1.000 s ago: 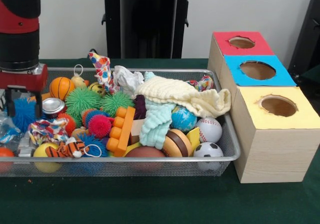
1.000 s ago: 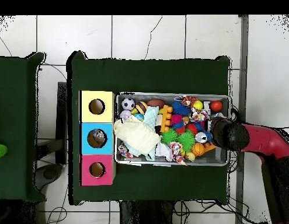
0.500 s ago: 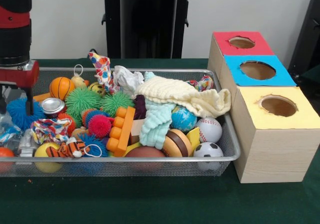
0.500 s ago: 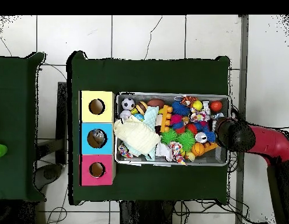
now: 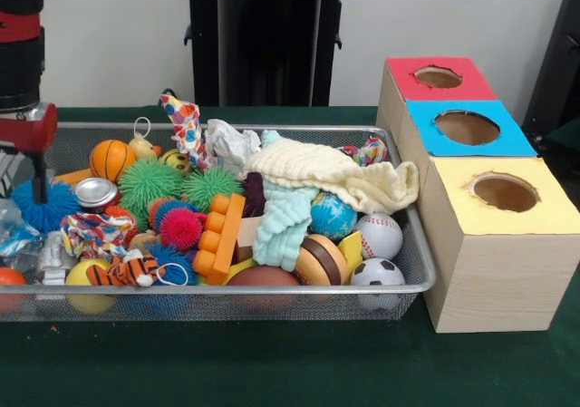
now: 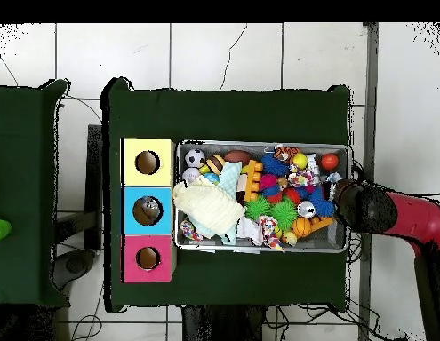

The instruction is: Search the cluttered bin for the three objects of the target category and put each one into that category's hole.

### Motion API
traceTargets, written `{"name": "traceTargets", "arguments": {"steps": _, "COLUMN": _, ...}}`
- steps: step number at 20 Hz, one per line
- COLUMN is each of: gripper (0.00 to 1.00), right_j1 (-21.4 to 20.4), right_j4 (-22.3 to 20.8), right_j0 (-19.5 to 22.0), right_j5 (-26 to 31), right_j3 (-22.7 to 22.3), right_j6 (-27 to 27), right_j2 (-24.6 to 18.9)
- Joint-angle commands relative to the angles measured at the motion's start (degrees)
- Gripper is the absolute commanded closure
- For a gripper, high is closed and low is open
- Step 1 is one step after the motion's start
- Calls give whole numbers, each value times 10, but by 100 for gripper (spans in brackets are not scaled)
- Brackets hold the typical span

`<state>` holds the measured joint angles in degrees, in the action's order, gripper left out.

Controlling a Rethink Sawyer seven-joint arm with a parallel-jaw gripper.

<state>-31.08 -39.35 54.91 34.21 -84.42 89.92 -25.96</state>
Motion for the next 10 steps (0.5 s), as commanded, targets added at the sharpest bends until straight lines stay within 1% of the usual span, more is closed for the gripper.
{"name": "traceTargets", "arguments": {"steps": 1, "gripper": 0, "right_j1": -31, "right_j4": 7, "right_j0": 21, "right_j5": 97, "right_j3": -20, "right_j6": -147, "right_j2": -25}}
{"name": "traceTargets", "arguments": {"steps": 6, "gripper": 0, "right_j1": -21, "right_j4": 3, "right_j0": 22, "right_j5": 96, "right_j3": -16, "right_j6": -141, "right_j2": -30}}
{"name": "traceTargets", "arguments": {"steps": 9, "gripper": 0, "right_j1": -33, "right_j4": 5, "right_j0": 26, "right_j5": 102, "right_j3": -22, "right_j6": -147, "right_j2": -35}}
{"name": "traceTargets", "arguments": {"steps": 10, "gripper": 0, "right_j1": -31, "right_j4": 3, "right_j0": 27, "right_j5": 99, "right_j3": -23, "right_j6": -146, "right_j2": -36}}
